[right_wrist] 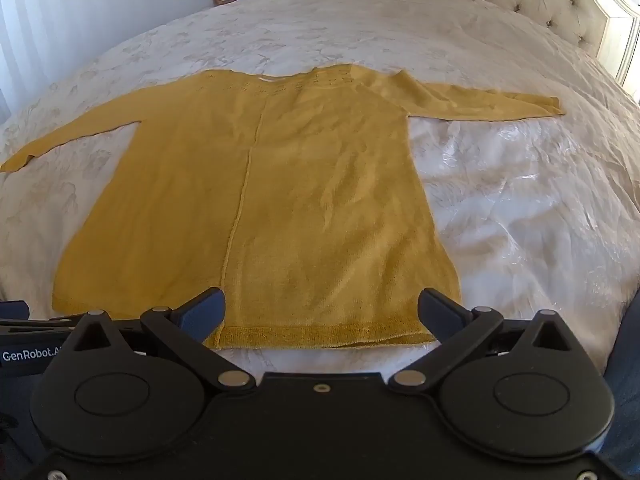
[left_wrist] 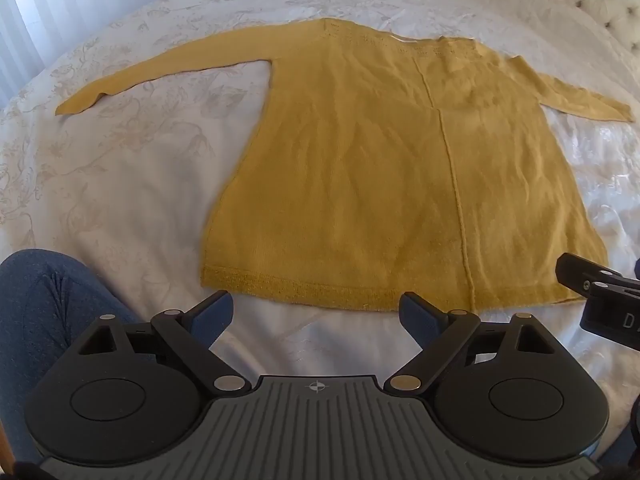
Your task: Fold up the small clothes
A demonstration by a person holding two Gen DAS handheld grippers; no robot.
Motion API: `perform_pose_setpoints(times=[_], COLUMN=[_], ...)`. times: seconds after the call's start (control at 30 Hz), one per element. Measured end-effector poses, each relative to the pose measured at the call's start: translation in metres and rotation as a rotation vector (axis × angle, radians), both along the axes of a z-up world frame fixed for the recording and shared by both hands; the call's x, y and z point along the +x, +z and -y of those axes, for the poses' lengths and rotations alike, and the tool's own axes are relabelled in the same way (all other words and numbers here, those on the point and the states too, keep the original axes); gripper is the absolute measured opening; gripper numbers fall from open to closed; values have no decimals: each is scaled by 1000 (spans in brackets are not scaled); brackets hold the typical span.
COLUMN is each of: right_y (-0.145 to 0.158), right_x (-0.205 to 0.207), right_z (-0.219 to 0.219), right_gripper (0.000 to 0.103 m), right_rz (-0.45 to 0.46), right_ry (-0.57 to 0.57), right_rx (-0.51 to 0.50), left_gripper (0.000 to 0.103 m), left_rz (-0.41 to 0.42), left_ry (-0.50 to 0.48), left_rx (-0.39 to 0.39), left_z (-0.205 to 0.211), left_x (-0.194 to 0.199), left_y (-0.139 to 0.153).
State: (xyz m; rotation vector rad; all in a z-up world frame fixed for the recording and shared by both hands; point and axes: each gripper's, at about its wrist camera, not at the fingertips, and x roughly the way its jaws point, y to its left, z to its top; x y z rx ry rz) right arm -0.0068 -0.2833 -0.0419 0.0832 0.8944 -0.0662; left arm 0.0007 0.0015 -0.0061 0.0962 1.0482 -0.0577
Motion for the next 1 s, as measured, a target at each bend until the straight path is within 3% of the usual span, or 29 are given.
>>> perform_pose_setpoints(times=[1.0], right_y=[-8], right_x=[-1], right_z=[-5], right_gripper=[102], right_rz=[-6], right_ry=[12], right_rx=[-10], left_gripper=[90], left_rz=[-43], left_ry=[0], left_rx=[-15], left_z=[3], left_x=[3], left_y=[-5])
